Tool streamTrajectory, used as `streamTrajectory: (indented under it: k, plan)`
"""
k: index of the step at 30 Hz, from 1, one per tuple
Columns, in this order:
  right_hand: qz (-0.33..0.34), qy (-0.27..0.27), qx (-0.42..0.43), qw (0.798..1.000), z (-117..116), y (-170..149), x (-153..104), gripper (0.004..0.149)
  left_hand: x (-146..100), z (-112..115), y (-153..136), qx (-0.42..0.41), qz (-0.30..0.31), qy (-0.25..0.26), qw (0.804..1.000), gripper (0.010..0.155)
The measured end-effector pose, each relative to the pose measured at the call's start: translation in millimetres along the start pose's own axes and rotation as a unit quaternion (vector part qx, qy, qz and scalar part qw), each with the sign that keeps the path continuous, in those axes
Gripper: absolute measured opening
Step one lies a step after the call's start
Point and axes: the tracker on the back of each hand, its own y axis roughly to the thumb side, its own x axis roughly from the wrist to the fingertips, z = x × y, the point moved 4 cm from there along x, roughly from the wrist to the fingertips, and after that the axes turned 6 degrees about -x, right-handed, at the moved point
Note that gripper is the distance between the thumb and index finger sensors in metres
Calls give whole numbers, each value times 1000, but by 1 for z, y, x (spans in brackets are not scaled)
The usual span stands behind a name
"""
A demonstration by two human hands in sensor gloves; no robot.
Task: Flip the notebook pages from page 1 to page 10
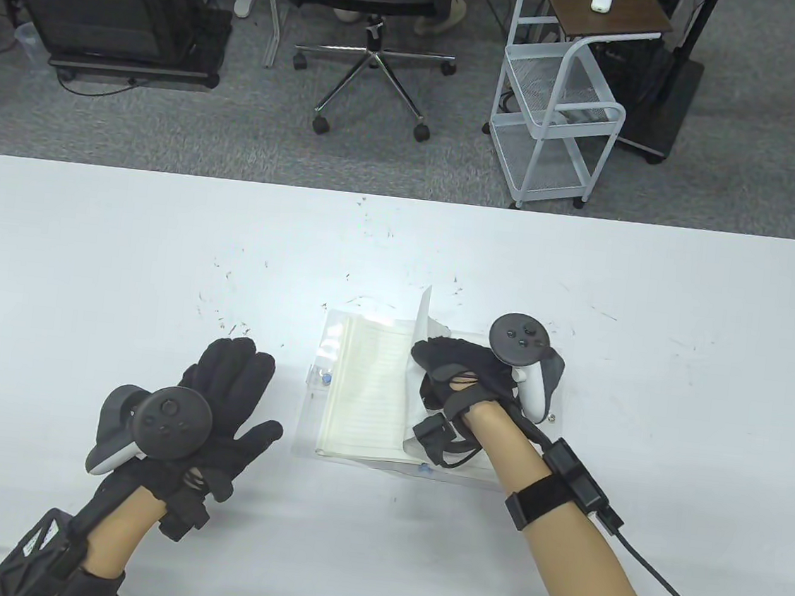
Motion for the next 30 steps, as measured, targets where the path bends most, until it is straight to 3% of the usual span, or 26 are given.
streamTrajectory:
  k: [7,13,23,30]
  plan:
    - [-7,36,-69,997,-44,6,19,42,0,2,-1,-1,-3,-5,1000,85]
    - [-14,51,-130,990,-64,7,29,43,1,1,-1,-2,-2,-3,1000,85]
    - [-16,79,-141,987,-72,8,30,46,1,2,-1,0,-3,-7,1000,85]
    - [-10,82,-117,990,-66,8,24,49,1,1,-1,0,-2,-4,1000,85]
